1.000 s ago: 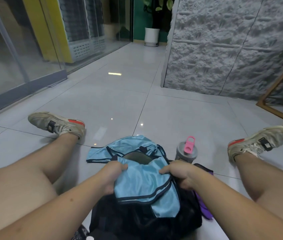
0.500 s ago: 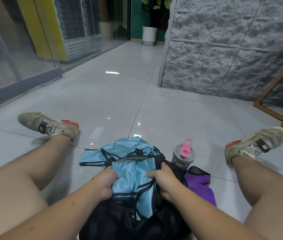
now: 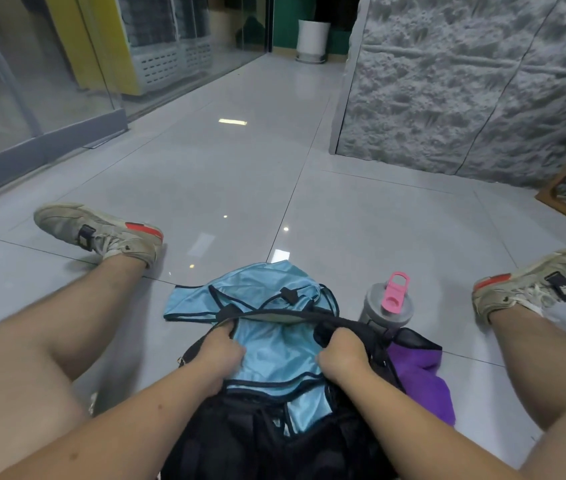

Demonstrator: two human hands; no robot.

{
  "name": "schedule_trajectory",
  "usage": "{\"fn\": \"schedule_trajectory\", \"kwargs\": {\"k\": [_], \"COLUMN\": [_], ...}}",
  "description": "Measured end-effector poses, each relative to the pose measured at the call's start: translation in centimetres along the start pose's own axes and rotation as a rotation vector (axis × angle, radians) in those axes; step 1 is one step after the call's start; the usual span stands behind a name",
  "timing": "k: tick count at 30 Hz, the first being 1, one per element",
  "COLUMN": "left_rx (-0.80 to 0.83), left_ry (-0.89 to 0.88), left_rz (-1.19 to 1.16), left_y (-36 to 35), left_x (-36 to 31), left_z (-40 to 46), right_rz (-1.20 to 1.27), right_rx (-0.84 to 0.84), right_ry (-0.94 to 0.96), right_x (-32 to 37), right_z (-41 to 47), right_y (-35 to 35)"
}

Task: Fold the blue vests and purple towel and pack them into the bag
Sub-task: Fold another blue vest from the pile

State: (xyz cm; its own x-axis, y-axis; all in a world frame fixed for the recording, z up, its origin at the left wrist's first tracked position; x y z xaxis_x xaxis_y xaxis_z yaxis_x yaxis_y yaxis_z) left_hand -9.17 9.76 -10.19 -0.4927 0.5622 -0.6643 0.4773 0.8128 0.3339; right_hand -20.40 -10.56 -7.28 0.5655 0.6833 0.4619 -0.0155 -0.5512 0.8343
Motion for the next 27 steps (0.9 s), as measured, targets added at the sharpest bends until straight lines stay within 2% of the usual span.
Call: {"fn": "schedule_trajectory", "kwargs": {"k": [3,6,8,9,11,14,16,18,21,27], "left_rx": [-0.222,-0.373,-0.441,-0.427,-0.316,-0.021,0.063,0.074,0.012,0.045], "left_ry": [-0.244,-0.447,-0.625,-0.716,-0.878,-0.830,-0.742,-0.672,-0.627,-0.421], "left_rz": [0.564,0.914,1.006,1.022,1.026,1.034,1.097,1.131,1.232,1.340], "left_y": [-0.4,-1.6,-2.5,-3.1,-4.6,-6.1,-6.5,-6.4,-6.0,-5.3], "left_x": [-1.2,-1.9,-2.7,-3.1,-3.1,-1.5,-0.1,0.6,1.2,2.8], "left_z": [-0.6,-2.7,-4.5,-5.1,-4.7,-2.8,-1.9,-1.5,-1.5,-1.2], "right_rz": [-0.315,-0.404,-0.384,-0.434,-0.542,-0.557,-0.490,-0.440,-0.600,-0.627], "right_rx": [0.038,0.007,-0.139,-0.221,-0.278,-0.219,-0.087,0.096,0.330,0.510], "right_ry": [0.112,0.241,0.338,0.392,0.490,0.748,0.841,0.753,0.575,0.356], "right_x": [0.5,1.4,2.4,3.0,4.5,6.4,6.0,4.0,1.4,-0.1], "right_z": [-0.2,-0.8,-1.4,-1.9,-2.5,-2.7,-1.9,-0.7,-0.8,-3.0], "right_y": [-0.2,0.1,0.6,0.8,0.1,-1.9,-3.4,-4.8,-5.6,-5.6]}}
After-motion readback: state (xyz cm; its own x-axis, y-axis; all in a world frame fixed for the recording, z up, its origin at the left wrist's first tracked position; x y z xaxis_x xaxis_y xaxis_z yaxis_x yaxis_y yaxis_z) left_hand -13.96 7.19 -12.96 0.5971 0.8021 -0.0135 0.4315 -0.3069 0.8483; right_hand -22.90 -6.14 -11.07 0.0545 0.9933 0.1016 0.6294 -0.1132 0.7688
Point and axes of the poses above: each hand's wrist, its own z-axis towards the middle knuckle, its own y-axis out of the back of the hand, x = y × z, the point moved 5 cm from there along z, towards the middle knuckle, and after that the axes turned 13 degrees about y, right-handed, at the moved point
